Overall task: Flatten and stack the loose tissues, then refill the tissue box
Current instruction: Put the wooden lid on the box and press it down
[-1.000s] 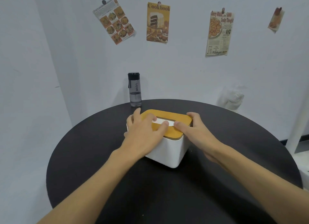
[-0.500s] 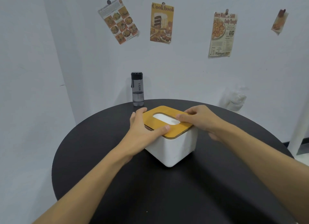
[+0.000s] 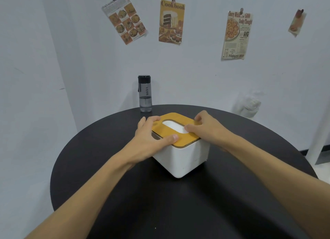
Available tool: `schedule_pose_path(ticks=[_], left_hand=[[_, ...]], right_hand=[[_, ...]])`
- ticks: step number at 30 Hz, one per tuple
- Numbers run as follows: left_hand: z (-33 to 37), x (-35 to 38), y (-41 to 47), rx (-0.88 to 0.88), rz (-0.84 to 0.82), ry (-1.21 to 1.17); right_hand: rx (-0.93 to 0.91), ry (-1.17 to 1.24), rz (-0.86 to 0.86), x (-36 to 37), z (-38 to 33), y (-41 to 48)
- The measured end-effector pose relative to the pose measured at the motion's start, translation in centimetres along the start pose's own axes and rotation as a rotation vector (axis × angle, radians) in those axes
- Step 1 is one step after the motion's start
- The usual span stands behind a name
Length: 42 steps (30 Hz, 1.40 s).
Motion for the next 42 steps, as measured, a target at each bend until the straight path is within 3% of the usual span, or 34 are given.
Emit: schedule_pose_path(ticks=[5, 11, 18, 22, 28, 30, 33, 36, 39, 42], left_hand=[[0.1, 0.2, 0.2, 0.003, -0.038, 0.011], [-0.3, 0.3, 0.4, -0.059, -0.088, 0.016], [0.5, 0.7, 0.5, -0.107, -0.082, 0.039], [2.7, 0.7, 0.4, -0.119, -0.057, 0.178], [3.3, 2.6, -0.8, -0.015, -0.106, 0.35], [3.7, 2.0, -1.0, 0.021, -0.16, 0.319], [4.2, 0.7, -0.9, 0.061, -0.307, 0.297], [5.3, 0.1, -0.8, 0.072, -0.4, 0.45], [6.8, 1.0, -1.5, 0.064, -0.33, 0.647], [7.1, 2.9, -2.9, 0.057, -0.204, 0.624]], right_hand=[[-0.097, -0.332, 0.025, -0.8, -0.3, 0.7], [-0.134, 0.059, -0.219, -0.3, 1.2, 0.1], [-0.141, -0.032, -0.302, 0.2, 0.6, -0.8], [-0.118, -0.106, -0.362, 0.6, 0.7, -1.7], [-0.092, 0.331, -0.489, 1.4, 1.0, -3.9], [-0.111, 0.343, -0.505, 1.4, 1.5, -4.1], [-0.149, 0.301, -0.379, 0.3, 2.6, -2.6], [-0.18, 0.451, -0.308, 0.0, 2.8, -1.3], [-0.203, 0.559, -0.331, 0.5, 3.0, -0.2], [-0.175, 0.645, -0.411, 1.4, 3.5, 0.6]])
Point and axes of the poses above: each hand's wrist, its own y-axis towards the middle knuckle, its own x-axis out of the palm, z = x × y, the point moved 7 cm from there along y, towards the middle knuckle, and after that the axes turned 9 degrees about -y, right-handed, at the moved point
